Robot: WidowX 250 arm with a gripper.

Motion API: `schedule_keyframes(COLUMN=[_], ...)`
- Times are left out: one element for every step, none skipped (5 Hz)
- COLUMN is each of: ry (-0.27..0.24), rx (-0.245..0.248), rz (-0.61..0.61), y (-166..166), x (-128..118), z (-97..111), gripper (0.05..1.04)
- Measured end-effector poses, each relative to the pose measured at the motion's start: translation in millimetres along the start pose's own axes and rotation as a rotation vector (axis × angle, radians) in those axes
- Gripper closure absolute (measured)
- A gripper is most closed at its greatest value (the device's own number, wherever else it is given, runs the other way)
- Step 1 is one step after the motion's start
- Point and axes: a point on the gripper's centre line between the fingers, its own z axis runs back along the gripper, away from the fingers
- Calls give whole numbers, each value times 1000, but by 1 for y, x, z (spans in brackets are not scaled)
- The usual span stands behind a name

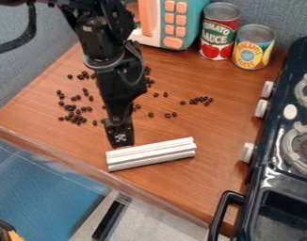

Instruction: Sweep into pile

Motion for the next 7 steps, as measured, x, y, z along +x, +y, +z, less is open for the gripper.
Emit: schedule_keyframes(ry=[15, 37, 48, 65, 75, 68, 75], rx=[-22, -44, -56, -64, -61, -43, -47], rz=[6, 22, 7, -10, -31, -51, -58], y=[-3, 1, 3, 3, 4, 3, -4], x=[-2, 0, 8, 9, 10, 12, 12], z=[-6, -14, -18, -28, -37, -41, -51], gripper=[83, 83, 83, 83, 83, 83, 83])
